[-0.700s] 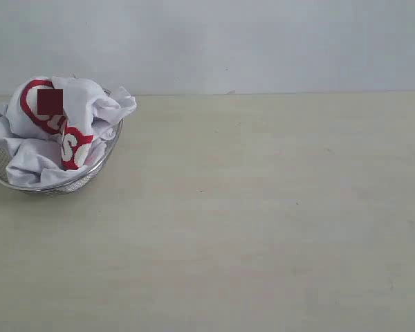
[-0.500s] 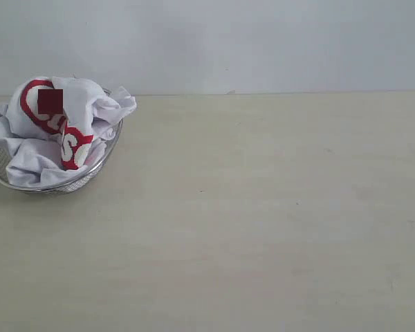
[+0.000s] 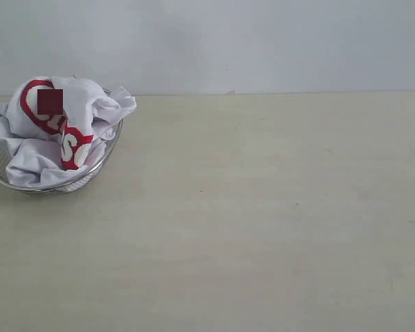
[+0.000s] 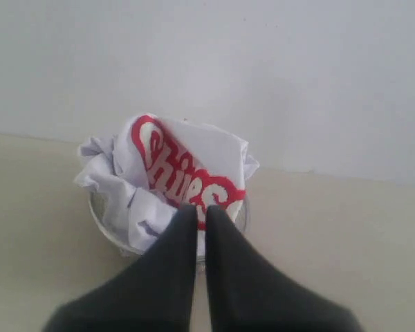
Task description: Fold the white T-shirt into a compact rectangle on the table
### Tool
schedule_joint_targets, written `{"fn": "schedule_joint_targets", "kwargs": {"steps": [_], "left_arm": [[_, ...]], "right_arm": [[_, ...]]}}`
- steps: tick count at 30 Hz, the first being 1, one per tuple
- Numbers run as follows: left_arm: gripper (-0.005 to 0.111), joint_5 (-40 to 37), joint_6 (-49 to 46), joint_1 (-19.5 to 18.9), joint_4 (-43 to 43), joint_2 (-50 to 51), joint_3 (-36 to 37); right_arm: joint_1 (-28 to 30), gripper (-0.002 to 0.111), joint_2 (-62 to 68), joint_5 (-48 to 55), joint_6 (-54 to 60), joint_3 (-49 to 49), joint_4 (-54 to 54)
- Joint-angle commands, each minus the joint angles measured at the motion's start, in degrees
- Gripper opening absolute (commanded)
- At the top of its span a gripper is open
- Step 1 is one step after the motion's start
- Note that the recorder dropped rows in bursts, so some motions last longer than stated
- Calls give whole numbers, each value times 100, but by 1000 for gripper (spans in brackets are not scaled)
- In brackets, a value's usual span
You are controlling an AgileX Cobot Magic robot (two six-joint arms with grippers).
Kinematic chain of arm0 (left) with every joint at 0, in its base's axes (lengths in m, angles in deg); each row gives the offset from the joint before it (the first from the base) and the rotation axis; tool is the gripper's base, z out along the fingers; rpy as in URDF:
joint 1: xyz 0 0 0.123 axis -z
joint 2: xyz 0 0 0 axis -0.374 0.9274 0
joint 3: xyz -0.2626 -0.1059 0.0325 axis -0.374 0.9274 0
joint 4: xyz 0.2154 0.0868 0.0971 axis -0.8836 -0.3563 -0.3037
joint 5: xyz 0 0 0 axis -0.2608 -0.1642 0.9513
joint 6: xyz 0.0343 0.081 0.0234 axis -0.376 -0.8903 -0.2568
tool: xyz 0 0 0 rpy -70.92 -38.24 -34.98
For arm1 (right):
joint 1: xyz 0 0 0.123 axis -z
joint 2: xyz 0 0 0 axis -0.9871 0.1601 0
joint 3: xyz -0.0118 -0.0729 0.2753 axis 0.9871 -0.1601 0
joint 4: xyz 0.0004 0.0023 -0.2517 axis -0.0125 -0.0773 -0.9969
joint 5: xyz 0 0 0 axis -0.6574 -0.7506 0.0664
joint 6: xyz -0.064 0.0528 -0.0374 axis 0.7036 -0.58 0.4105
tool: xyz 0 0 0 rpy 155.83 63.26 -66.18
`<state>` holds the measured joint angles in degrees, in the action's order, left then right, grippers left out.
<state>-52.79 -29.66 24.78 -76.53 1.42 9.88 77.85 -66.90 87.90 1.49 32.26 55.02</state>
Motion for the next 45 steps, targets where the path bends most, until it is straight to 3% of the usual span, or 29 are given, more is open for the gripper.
{"fn": "schedule_joint_targets", "kwargs": {"steps": [1, 8, 15, 18, 22, 24, 29, 33, 41, 45], "left_arm": [[5, 46, 54, -20, 324, -18, -531], [5, 46, 54, -20, 876, -18, -1395], [5, 873, 54, -20, 1029, -18, -1481], [5, 1148, 241, -20, 1580, -18, -1481], [5, 946, 138, -20, 1324, -3, -1553], [5, 320, 116, -20, 1238, 343, -1954], [5, -1155, 94, -20, 1175, 3085, -3906], [5, -2032, -671, -20, 1130, 5147, -5295], [6, -2615, -1667, -20, 1130, 7771, -6509], [29, -2420, -1901, -20, 1130, 8699, -6728]], "right_arm": [[24, 7, -31, -68, 17, 2, -26], [24, 7, -31, -68, 17, 2, -26], [24, 7, -31, -68, 17, 2, -26], [24, 7, -31, -68, 17, 2, -26], [24, 7, -31, -68, 17, 2, -26], [24, 7, -31, -68, 17, 2, -26], [24, 7, -31, -68, 17, 2, -26], [24, 7, -31, -68, 17, 2, -26], [24, 7, -31, -68, 17, 2, -26], [24, 7, -31, -68, 17, 2, -26]]}}
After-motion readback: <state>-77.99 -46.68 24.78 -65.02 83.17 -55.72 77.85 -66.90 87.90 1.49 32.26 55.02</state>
